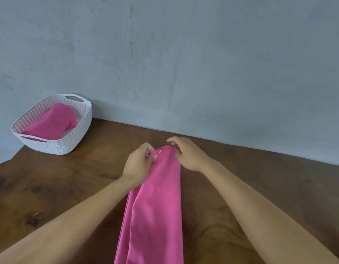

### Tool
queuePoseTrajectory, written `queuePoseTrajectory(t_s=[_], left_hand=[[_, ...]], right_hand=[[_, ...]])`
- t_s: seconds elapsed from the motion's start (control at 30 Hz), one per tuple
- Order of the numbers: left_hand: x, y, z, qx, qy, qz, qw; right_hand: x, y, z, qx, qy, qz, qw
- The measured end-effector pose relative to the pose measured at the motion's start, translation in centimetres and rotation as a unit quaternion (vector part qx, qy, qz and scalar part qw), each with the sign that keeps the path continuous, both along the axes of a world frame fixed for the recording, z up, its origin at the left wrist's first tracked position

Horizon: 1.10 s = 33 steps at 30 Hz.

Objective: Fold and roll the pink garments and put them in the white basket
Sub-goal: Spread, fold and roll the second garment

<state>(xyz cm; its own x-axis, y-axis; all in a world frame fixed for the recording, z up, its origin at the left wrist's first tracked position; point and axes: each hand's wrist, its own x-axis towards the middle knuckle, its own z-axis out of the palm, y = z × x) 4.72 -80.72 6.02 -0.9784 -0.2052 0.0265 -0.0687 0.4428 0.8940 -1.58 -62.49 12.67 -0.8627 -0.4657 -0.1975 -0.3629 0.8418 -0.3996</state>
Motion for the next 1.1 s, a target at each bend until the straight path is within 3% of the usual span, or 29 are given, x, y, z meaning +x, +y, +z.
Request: queuePoseTrajectory(t_s=[0.13,0.27,0.47,0.73,0.97,1.1], left_hand=[[0.1,-0.7,-0.7,0.019,-0.004,-0.018,1.0],[0.0,-1.3,-1.0,0.024,0.007,-0.01,1.0],[-1.2,-2.5,-2.2,-0.017,-0.04,0.051,0.998],[-4.3,-3.9,-3.1,-0.096,-0.109,0.052,0.988],[-5.4,-3.4,-3.4,-0.158,-0.081,0.04,0.983],[-5.8,-3.0,-2.7,-0.176,-0.108,0.033,0.978]], right_hand=[[-3.8,-2.1,-0.3,0.069,-0.106,0.03,0.992],[-5.5,-2.5,-1.0,0.115,-0.136,0.053,0.983],[-6.3,-0.9,-2.1,0.162,-0.093,0.041,0.982],[-4.3,0.3,-2.6,0.103,-0.009,0.088,0.991],[-3.0,0.5,-3.2,0.109,0.009,0.053,0.993],[-2.2,0.1,-3.2,0.114,0.035,0.028,0.993]])
